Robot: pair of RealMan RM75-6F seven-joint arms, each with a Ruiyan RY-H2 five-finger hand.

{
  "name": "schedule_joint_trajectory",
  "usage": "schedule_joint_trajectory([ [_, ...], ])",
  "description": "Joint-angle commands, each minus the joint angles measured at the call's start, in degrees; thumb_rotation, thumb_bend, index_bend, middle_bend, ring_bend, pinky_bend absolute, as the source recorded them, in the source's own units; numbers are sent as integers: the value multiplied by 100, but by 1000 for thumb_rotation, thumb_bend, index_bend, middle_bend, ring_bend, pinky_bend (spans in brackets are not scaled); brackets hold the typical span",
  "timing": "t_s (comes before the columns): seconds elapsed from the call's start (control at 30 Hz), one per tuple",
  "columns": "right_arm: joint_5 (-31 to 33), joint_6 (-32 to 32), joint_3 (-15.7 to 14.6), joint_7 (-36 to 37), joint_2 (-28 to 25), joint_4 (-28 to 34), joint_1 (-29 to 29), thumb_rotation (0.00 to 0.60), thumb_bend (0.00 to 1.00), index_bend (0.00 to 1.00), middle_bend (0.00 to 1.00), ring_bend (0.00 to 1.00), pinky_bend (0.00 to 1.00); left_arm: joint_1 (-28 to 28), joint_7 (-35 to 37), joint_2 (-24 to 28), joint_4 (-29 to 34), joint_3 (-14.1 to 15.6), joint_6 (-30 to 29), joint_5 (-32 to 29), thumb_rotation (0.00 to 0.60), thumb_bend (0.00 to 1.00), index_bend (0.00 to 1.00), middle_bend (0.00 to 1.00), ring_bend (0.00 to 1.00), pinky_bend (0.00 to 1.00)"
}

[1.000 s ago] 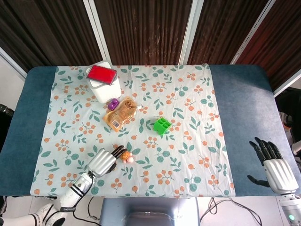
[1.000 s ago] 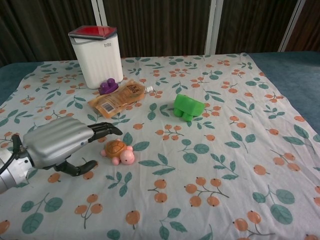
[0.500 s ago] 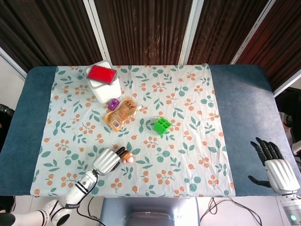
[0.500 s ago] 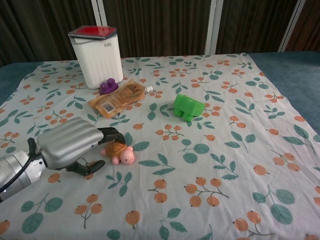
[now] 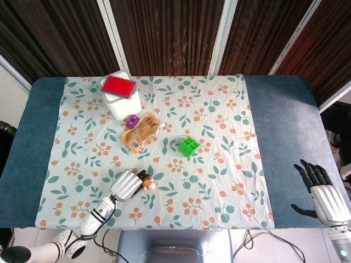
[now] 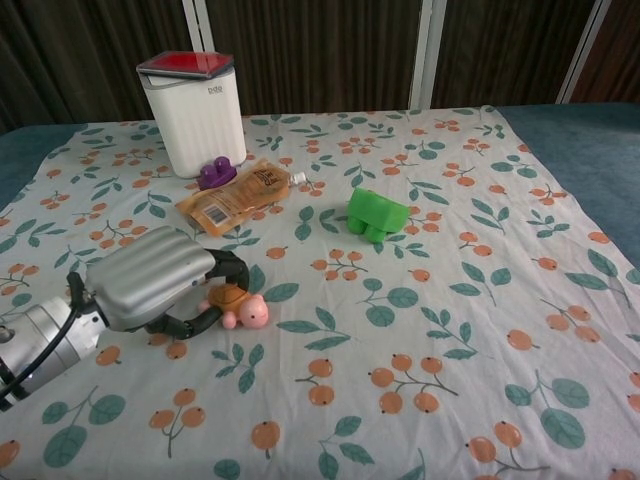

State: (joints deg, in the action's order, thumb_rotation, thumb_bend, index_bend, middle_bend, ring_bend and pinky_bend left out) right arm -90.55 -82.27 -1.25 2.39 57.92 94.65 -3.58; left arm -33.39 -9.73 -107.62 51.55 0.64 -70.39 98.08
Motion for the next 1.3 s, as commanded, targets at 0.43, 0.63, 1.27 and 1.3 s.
schedule_joint_trajectory([
  [0.43, -9, 54, -21, -14, -14, 28, -14, 600, 213, 0, 0, 0, 0, 16, 279, -301, -646, 120, -379, 82, 600, 523, 867, 964, 1000, 1000],
  [0.63, -9, 45, -20, -9, -21, 34, -9, 600, 213, 0, 0, 0, 0, 25, 414, -224, -461, 180, -446, 92, 600, 471, 689, 727, 1000, 1000],
  [1.27, -66, -26, -39, -4, -30, 51, 28, 600, 213, 0, 0, 0, 0, 37, -311, 388, 775, 220, 112, -206, 600, 410, 240, 431, 1000, 1000],
  [1.3, -66, -26, -38, -1, -31, 52, 28, 600, 213, 0, 0, 0, 0, 38, -323, 401, 814, 220, 118, -210, 600, 403, 225, 419, 1000, 1000],
])
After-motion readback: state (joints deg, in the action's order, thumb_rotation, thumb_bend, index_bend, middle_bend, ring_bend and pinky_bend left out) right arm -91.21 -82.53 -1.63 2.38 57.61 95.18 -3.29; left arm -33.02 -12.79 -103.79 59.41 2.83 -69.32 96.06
